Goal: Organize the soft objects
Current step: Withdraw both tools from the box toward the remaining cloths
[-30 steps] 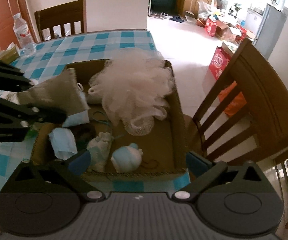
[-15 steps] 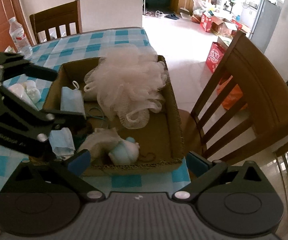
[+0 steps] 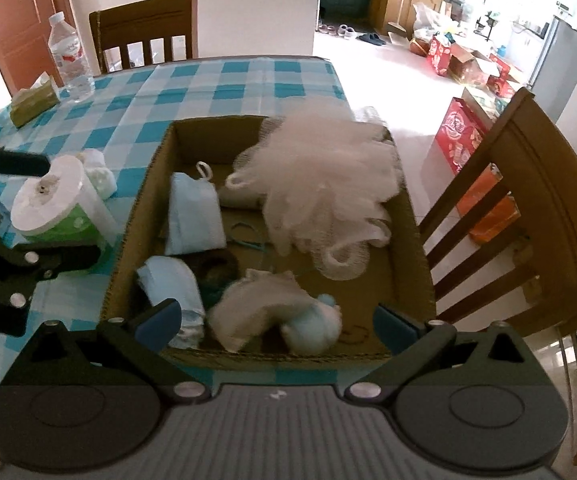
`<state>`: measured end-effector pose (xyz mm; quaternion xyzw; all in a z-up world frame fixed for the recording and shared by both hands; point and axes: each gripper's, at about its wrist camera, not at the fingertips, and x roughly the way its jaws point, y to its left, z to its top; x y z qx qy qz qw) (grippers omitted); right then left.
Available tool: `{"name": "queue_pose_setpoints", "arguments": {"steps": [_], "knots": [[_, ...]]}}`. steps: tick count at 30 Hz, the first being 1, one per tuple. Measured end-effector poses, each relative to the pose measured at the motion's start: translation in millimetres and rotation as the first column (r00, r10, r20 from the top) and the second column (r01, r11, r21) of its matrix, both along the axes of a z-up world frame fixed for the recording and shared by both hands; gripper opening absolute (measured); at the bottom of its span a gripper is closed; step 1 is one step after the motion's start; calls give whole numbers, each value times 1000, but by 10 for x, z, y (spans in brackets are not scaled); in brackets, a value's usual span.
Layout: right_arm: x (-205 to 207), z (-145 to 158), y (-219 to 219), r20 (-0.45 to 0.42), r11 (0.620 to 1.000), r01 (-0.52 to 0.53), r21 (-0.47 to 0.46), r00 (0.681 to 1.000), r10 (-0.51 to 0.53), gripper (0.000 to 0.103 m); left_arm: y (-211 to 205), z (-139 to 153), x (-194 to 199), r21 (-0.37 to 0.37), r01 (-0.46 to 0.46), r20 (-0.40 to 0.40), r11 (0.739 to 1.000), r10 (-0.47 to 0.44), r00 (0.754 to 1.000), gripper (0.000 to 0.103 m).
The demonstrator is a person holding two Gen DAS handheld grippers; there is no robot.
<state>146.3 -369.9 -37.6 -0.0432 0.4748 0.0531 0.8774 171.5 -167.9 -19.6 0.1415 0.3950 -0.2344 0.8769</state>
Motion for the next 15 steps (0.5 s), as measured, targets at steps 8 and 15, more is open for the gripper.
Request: {"name": "queue_pose_setpoints", "arguments": {"steps": [8,15], "knots": [[39,17,336,-13,1000,-17,21,1000,17,103,467,-46,-141,-30,-83,-36,996,82,996,98],[112,53,770,-33,998,-43,35,998,44,103,963,-85,-253,-19,-132,-38,991,131,991,98]]}}
